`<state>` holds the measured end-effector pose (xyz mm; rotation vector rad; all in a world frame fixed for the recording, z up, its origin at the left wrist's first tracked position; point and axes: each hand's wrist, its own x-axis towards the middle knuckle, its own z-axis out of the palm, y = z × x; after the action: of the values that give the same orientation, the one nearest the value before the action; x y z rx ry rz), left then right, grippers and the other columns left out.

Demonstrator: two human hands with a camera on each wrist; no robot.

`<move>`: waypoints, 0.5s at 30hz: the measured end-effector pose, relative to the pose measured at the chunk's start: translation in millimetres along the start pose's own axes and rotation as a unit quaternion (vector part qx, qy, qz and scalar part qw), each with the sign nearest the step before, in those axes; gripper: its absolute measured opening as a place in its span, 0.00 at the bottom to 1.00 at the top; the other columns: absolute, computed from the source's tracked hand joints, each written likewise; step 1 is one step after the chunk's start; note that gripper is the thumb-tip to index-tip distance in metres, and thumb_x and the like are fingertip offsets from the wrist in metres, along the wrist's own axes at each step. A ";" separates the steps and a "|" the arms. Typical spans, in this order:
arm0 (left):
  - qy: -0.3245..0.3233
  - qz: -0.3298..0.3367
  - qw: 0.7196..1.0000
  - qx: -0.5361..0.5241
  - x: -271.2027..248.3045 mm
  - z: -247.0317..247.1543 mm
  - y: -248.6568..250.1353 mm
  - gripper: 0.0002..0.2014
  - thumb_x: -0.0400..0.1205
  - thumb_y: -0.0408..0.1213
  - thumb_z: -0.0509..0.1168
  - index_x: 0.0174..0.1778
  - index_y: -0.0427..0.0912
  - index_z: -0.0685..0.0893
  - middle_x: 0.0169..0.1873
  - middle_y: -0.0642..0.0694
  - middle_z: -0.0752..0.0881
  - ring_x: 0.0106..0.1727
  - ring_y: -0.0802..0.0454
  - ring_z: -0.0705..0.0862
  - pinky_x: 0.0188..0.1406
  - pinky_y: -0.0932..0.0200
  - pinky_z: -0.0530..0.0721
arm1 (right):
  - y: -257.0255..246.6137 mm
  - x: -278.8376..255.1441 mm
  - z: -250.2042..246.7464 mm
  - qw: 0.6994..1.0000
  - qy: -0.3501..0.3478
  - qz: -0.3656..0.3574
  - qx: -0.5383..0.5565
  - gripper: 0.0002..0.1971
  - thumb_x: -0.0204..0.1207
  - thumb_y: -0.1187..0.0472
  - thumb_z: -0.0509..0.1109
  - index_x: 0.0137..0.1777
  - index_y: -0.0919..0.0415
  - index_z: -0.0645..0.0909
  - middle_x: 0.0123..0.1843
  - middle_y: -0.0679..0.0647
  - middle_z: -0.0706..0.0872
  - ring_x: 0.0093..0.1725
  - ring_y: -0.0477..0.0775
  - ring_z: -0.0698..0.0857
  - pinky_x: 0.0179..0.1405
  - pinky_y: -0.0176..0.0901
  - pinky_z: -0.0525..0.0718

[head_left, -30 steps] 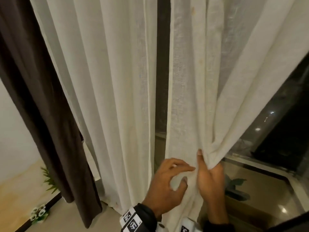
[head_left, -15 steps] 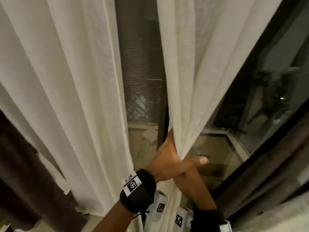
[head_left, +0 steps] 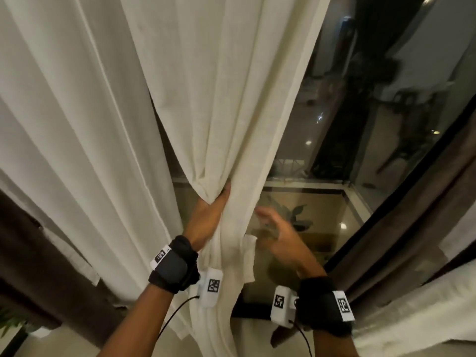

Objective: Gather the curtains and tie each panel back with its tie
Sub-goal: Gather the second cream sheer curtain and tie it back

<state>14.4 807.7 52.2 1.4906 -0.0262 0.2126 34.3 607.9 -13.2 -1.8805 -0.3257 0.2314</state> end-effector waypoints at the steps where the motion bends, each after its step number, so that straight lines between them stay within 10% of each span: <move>1: -0.003 0.002 1.000 0.023 -2.1 1.2 -6.8 0.26 0.72 0.73 0.75 0.62 0.69 0.81 0.61 0.64 0.90 0.65 0.61 0.89 0.71 0.54 0.86 | 7.8 2.5 6.0 0.997 -0.074 0.021 -0.032 0.38 0.79 0.71 0.76 0.83 0.38 0.73 0.82 0.41 0.78 0.78 0.45 0.79 0.72 0.45 0.85; 4: -0.013 0.000 0.995 0.095 -10.4 5.3 -16.4 0.29 0.68 0.64 0.84 0.62 0.68 0.82 0.55 0.65 0.94 0.61 0.65 0.92 0.63 0.58 0.91 | 32.9 5.1 24.9 0.991 -0.118 0.020 -0.061 0.26 0.80 0.63 0.79 0.73 0.37 0.81 0.71 0.41 0.87 0.74 0.48 0.84 0.78 0.58 0.84; 8: 0.004 -0.023 0.994 0.102 -14.7 7.4 -15.0 0.11 0.83 0.41 0.78 0.56 0.62 0.90 0.54 0.55 0.97 0.60 0.59 0.93 0.70 0.51 0.88 | 50.1 12.5 21.0 0.994 0.023 -0.056 -0.088 0.11 0.85 0.64 0.74 0.57 0.47 0.93 0.53 0.42 0.94 0.56 0.43 0.91 0.65 0.55 0.91; 12: -0.026 -0.106 0.991 0.082 -19.4 6.6 -21.9 0.07 0.87 0.44 0.73 0.50 0.46 0.93 0.45 0.47 0.96 0.51 0.50 0.94 0.70 0.43 0.87 | 53.1 13.9 -2.4 0.971 0.157 -0.099 -0.153 0.16 0.80 0.68 0.74 0.61 0.51 0.95 0.57 0.51 0.90 0.57 0.48 0.82 0.61 0.48 0.85; 15: -0.039 -0.174 0.980 0.094 -25.8 10.4 -34.7 0.10 0.86 0.49 0.72 0.44 0.54 0.97 0.49 0.50 0.96 0.59 0.45 0.92 0.79 0.37 0.82 | 54.7 10.9 -7.6 0.960 0.240 -0.072 -0.125 0.15 0.79 0.61 0.72 0.62 0.50 0.94 0.55 0.49 0.79 0.59 0.52 0.77 0.60 0.43 0.82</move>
<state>-4.2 792.0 15.0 1.6635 0.1948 -0.1298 52.9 588.0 -62.4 -2.0781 -0.1597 -0.3797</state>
